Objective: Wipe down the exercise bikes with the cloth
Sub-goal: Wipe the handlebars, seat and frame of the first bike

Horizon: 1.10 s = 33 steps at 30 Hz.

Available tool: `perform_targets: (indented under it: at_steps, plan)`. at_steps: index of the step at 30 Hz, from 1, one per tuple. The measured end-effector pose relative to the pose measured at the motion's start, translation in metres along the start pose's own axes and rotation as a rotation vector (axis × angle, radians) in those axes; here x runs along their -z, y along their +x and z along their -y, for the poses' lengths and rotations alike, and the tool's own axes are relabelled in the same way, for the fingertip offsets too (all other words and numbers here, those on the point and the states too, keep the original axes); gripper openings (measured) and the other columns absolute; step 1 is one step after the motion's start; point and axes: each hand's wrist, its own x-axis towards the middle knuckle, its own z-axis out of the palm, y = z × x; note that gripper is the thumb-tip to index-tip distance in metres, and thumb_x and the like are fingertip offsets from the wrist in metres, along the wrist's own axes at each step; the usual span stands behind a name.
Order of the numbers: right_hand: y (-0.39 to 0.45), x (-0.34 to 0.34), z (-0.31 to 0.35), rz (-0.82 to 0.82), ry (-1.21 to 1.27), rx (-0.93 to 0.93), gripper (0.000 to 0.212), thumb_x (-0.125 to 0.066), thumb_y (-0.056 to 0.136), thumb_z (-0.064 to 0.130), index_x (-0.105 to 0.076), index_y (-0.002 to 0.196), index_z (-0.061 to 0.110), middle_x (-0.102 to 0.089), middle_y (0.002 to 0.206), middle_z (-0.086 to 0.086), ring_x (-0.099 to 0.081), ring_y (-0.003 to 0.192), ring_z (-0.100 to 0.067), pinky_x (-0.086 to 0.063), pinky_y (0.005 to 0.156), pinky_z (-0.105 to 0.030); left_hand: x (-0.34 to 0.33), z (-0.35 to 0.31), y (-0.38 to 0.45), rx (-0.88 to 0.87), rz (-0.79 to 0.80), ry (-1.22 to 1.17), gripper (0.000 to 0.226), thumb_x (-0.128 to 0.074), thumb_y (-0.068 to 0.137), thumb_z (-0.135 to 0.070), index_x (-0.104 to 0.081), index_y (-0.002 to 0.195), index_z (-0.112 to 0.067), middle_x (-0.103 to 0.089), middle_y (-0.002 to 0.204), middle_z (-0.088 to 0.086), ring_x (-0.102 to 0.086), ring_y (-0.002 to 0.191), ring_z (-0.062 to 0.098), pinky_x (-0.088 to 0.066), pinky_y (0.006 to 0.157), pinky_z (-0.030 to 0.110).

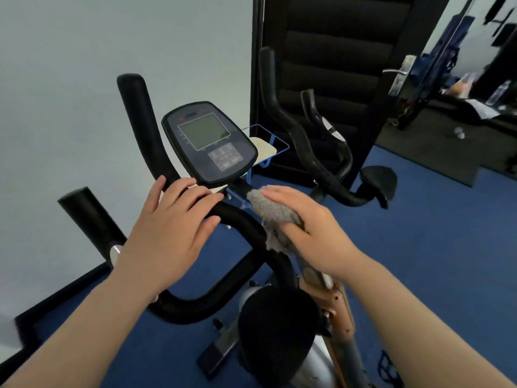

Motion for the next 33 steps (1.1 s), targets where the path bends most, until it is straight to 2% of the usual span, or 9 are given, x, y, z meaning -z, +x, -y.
perform_targets:
  at_steps: [5,8,13,18,22,24,27,30,33]
  plan:
    - [-0.016,-0.027,-0.010,0.001,0.109,0.024,0.026,-0.049,0.100,0.036,-0.051,0.122,0.049,-0.053,0.116,0.038,-0.045,0.117,0.011,-0.034,0.099,-0.015,0.000,0.000,0.000,0.001,-0.010,-0.011,0.049,-0.029,0.099,-0.041,-0.059,0.132,-0.022,-0.060,0.126,-0.006,-0.043,0.132,0.022,-0.019,0.119,0.050]
    - [-0.031,-0.013,-0.026,0.018,0.072,0.030,0.039,-0.048,0.099,0.042,-0.051,0.137,0.037,-0.052,0.136,0.027,-0.042,0.130,0.006,-0.033,0.107,-0.014,-0.001,0.000,0.000,0.002,-0.019,-0.015,0.048,-0.029,0.099,-0.041,-0.060,0.131,-0.022,-0.061,0.124,-0.007,-0.043,0.130,0.021,-0.019,0.118,0.049]
    - [0.000,-0.030,-0.011,-0.128,0.033,0.009,0.031,-0.053,0.099,0.021,-0.062,0.129,0.023,-0.064,0.124,0.010,-0.054,0.117,-0.005,-0.038,0.102,-0.017,-0.001,-0.002,0.001,0.020,-0.019,-0.012,0.047,-0.030,0.099,-0.041,-0.061,0.129,-0.022,-0.062,0.122,-0.005,-0.043,0.130,0.022,-0.016,0.119,0.047]
    - [-0.026,-0.017,-0.017,-0.121,0.161,-0.017,0.025,-0.056,0.098,0.023,-0.067,0.119,0.030,-0.067,0.109,0.026,-0.060,0.105,0.005,-0.045,0.088,-0.011,-0.005,-0.016,0.002,0.124,-0.095,-0.203,0.047,-0.030,0.098,-0.044,-0.063,0.126,-0.025,-0.060,0.127,-0.009,-0.035,0.138,0.018,-0.002,0.121,0.041]
    - [-0.037,0.015,-0.023,-0.450,0.270,-0.147,0.019,-0.055,0.097,0.035,-0.065,0.102,0.049,-0.070,0.090,0.025,-0.067,0.083,0.005,-0.054,0.068,-0.015,-0.019,-0.055,0.004,0.185,-0.133,-0.287,0.044,-0.031,0.098,-0.045,-0.065,0.122,-0.031,-0.057,0.131,-0.012,-0.031,0.141,0.018,0.015,0.119,0.038]
    - [-0.029,0.018,-0.029,-0.565,0.285,-0.198,0.021,-0.053,0.098,0.037,-0.062,0.111,0.050,-0.069,0.104,0.024,-0.064,0.099,0.004,-0.055,0.084,-0.022,-0.026,-0.066,0.004,0.196,-0.112,-0.256,0.046,-0.029,0.098,-0.046,-0.062,0.126,-0.031,-0.051,0.138,-0.009,-0.024,0.144,0.022,0.020,0.117,0.039]
    - [-0.028,-0.002,-0.037,-0.359,0.127,-0.211,0.045,-0.044,0.099,0.045,-0.050,0.141,0.030,-0.042,0.149,0.014,-0.031,0.141,-0.003,-0.028,0.117,-0.037,-0.030,-0.066,0.003,0.190,-0.098,-0.205,0.046,-0.029,0.098,-0.048,-0.058,0.130,-0.033,-0.047,0.141,-0.010,-0.021,0.145,0.022,0.019,0.116,0.041]
    - [-0.047,-0.016,-0.052,-0.237,-0.083,-0.045,0.053,-0.021,0.102,0.052,-0.040,0.147,0.031,-0.022,0.160,0.011,-0.011,0.149,-0.007,-0.009,0.122,-0.029,-0.030,-0.063,0.001,0.183,-0.099,-0.200,0.043,-0.031,0.097,-0.047,-0.057,0.130,-0.035,-0.048,0.138,-0.012,-0.025,0.144,0.021,0.012,0.118,0.046]
    - [-0.031,-0.003,-0.064,-0.206,-0.143,-0.004,0.043,-0.031,0.104,0.043,-0.043,0.144,0.035,-0.027,0.157,0.014,-0.020,0.145,-0.004,-0.014,0.115,-0.013,-0.032,-0.067,0.002,0.206,-0.126,-0.190,0.043,-0.032,0.097,-0.047,-0.061,0.126,-0.032,-0.052,0.133,-0.011,-0.028,0.141,0.022,0.010,0.118,0.047]
